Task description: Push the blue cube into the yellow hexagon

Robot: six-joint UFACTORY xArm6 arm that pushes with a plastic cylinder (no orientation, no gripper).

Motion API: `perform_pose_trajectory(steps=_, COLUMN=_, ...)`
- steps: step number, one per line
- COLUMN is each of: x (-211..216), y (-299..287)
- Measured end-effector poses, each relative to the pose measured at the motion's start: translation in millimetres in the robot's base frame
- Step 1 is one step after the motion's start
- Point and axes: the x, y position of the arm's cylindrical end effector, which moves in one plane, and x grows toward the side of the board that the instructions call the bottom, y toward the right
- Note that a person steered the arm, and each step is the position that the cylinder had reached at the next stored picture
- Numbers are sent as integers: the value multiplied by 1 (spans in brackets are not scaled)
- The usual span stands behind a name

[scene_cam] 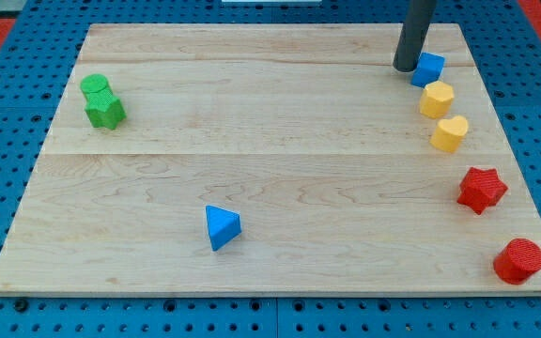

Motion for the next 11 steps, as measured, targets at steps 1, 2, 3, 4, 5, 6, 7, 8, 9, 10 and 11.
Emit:
perform_pose_trajectory(steps=1, x=4, y=-2)
perform_pose_trajectory(steps=2, x=-24, y=-18)
perform_pose_trajectory(steps=3, x=-54, y=27)
perform_pose_trajectory(steps=4, x=-19, y=39)
perform_pose_trajectory(steps=5, x=-7, y=32)
perform_pose_trajectory(steps=6, x=1, y=32)
perform_pose_trajectory(steps=7, x=16, y=32)
perform_pose_trajectory(steps=8, x=36, y=32)
perform_pose_trajectory(steps=9, x=54, y=32)
perform_pose_trajectory(steps=10, x=72, y=32)
perform_pose_trajectory(steps=11, x=77, y=32)
